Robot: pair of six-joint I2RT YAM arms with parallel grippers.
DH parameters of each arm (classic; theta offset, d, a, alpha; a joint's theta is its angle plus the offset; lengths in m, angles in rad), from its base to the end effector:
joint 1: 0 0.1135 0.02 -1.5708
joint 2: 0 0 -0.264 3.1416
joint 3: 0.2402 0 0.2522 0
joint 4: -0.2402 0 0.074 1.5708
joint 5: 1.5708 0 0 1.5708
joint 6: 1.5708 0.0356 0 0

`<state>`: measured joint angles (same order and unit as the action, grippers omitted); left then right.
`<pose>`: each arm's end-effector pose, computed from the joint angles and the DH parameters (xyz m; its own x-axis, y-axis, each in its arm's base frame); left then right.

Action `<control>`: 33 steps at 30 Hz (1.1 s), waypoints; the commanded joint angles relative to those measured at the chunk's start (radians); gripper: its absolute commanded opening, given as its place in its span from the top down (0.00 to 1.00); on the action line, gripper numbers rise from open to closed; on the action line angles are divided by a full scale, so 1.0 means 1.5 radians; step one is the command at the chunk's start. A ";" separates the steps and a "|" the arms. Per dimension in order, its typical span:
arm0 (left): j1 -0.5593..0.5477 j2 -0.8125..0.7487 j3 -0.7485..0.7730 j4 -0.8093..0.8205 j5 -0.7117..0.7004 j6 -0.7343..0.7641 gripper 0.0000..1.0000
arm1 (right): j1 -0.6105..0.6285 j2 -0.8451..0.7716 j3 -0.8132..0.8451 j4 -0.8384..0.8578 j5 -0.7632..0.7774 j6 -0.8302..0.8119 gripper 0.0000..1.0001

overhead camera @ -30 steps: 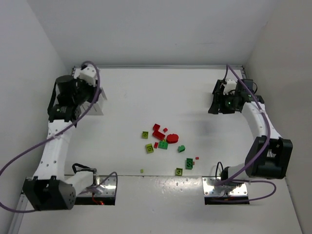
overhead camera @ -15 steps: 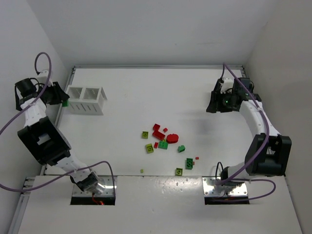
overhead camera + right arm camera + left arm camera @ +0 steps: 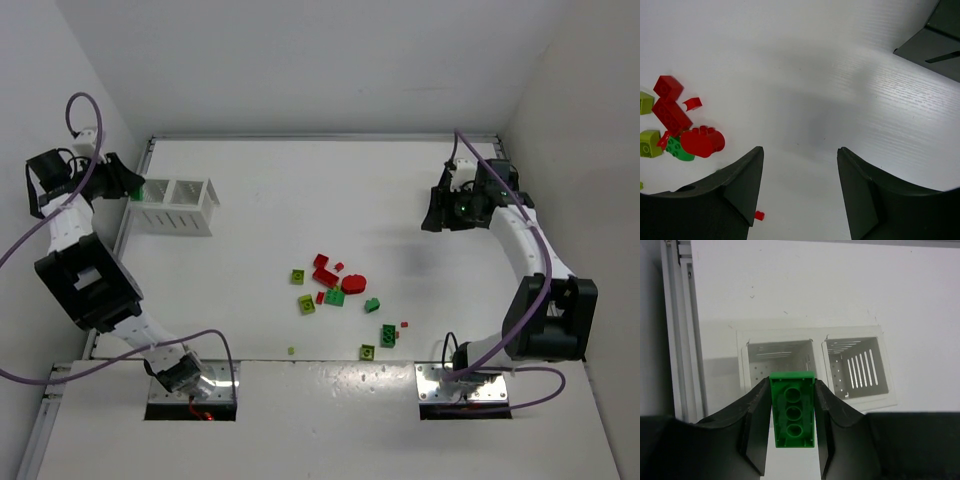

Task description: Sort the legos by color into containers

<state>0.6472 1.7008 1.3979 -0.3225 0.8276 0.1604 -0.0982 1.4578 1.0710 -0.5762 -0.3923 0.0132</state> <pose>0.3233 0.2115 0.3020 -0.4501 -0.2047 -0.8692 0.1420 0.9446 -0.2960 0.3007 -0.0159 0.2512 -0.8186 0.0929 -0.5669 -0.1159 0.9398 0.3214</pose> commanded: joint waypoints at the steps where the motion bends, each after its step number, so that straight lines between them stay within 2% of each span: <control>1: -0.016 0.025 0.015 0.062 0.037 -0.008 0.98 | 0.004 0.000 0.016 0.024 0.004 0.008 0.39; 5: -0.064 0.041 0.008 0.100 0.014 -0.015 0.98 | 0.004 0.013 0.024 0.024 0.004 0.008 0.39; 11: -0.099 0.076 0.008 0.160 -0.027 -0.033 0.98 | 0.004 0.019 0.024 0.018 0.004 0.001 0.39; 22: -0.085 0.072 -0.026 0.213 -0.082 -0.046 0.98 | 0.010 0.025 0.024 0.018 0.002 -0.005 0.39; 24: -0.085 0.065 -0.026 0.194 -0.082 -0.016 0.94 | 0.010 0.025 0.024 0.018 0.002 -0.005 0.39; 26: -0.085 0.065 -0.026 0.177 -0.095 -0.002 0.88 | 0.010 0.025 0.024 0.012 0.002 -0.005 0.39; 27: -0.085 0.059 -0.020 0.153 -0.095 0.015 0.70 | 0.010 0.025 0.024 0.012 0.002 -0.005 0.39; 29: -0.078 0.059 -0.014 0.127 -0.074 0.038 0.46 | 0.010 0.025 0.024 0.006 0.002 -0.005 0.39; 30: -0.070 0.051 -0.014 0.120 -0.067 0.038 0.31 | 0.010 0.019 0.024 0.006 0.002 -0.005 0.39; 31: -0.069 0.051 -0.014 0.111 -0.067 0.045 0.26 | 0.010 0.019 0.024 0.006 0.002 -0.005 0.39; 33: -0.069 0.039 -0.004 0.093 -0.056 0.053 0.26 | 0.010 0.013 0.024 0.006 0.002 -0.005 0.39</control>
<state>0.5247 1.8305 1.3621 -0.1440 0.6994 0.1848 -0.0891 1.4910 1.0710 -0.5781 -0.3756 0.0116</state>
